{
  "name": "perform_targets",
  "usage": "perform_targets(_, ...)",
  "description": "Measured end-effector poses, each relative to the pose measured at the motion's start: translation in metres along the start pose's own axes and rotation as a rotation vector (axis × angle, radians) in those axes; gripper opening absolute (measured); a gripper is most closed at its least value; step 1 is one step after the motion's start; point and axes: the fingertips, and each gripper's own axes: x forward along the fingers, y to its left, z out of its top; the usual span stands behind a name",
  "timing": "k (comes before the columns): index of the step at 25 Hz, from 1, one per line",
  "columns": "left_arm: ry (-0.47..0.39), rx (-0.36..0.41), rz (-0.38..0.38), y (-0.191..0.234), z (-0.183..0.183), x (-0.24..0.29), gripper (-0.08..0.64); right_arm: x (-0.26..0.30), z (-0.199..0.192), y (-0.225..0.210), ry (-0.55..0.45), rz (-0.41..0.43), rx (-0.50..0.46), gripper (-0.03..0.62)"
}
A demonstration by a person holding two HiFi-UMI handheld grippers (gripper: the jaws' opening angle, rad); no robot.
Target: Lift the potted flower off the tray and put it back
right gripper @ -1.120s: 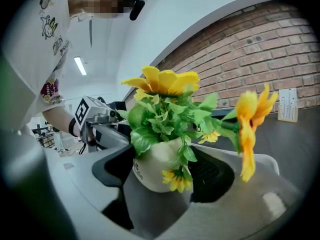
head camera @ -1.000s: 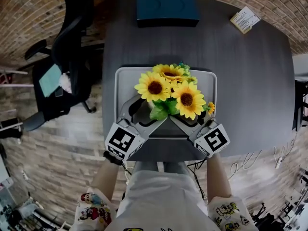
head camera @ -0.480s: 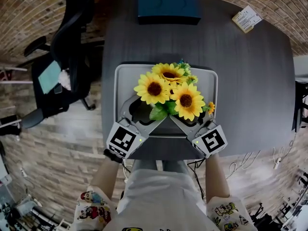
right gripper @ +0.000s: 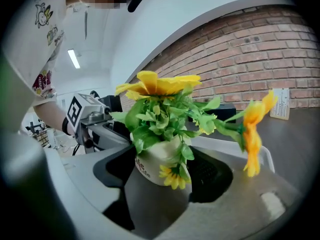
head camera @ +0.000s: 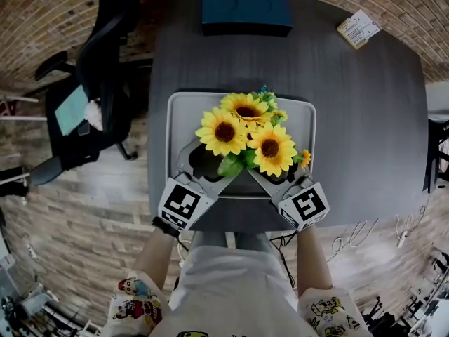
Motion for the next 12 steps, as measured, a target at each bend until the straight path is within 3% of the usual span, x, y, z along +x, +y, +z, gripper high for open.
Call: perform_targets(12, 0.001, -0.031, 0.023, -0.006, 0.000, -0.013, 0.386, -0.012, 0.001, -0.001, -0.018, -0.048, 0.068, 0.380)
